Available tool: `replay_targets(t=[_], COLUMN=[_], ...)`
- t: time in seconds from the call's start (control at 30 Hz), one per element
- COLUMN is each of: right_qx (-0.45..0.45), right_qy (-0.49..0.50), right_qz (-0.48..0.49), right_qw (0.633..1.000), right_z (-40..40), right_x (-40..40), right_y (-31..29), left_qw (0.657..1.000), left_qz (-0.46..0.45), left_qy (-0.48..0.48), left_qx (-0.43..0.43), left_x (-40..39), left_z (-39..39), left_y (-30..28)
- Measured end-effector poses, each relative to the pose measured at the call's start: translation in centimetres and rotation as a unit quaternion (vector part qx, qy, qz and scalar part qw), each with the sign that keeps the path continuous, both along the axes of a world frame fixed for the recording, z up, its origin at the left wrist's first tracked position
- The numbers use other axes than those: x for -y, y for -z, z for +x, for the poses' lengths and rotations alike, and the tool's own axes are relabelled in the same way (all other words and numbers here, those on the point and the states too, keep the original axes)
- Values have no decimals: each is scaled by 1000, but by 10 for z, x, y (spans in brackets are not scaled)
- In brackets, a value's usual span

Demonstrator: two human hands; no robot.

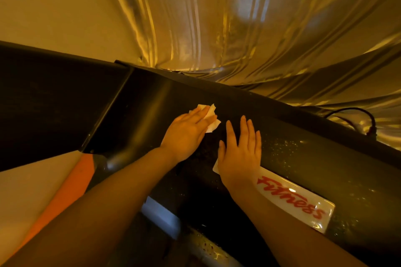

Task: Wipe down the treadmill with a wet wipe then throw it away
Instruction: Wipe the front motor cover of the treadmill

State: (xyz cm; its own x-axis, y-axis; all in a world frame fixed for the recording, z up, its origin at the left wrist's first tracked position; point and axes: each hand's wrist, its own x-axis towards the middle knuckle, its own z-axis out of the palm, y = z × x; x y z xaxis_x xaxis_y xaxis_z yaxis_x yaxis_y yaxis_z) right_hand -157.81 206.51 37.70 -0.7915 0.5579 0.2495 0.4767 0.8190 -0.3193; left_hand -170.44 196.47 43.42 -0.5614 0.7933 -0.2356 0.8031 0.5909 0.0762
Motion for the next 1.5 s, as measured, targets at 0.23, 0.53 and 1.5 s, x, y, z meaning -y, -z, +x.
replay_targets(t=[0.23,0.53,1.5], right_qx=[1,8,-8], right_qy=[4,9,157], right_qz=[-8,10,-33], right_qw=[1000,1000,987], right_z=[-1,0,1], right_x=[1,1,54], right_y=[0,3,-10], left_qw=[992,981,957], left_qz=[121,194,206], left_qy=[21,-9,195], left_qx=[-14,20,59], left_x=[6,11,26], left_z=[-2,-3,-60], left_y=[22,50,24])
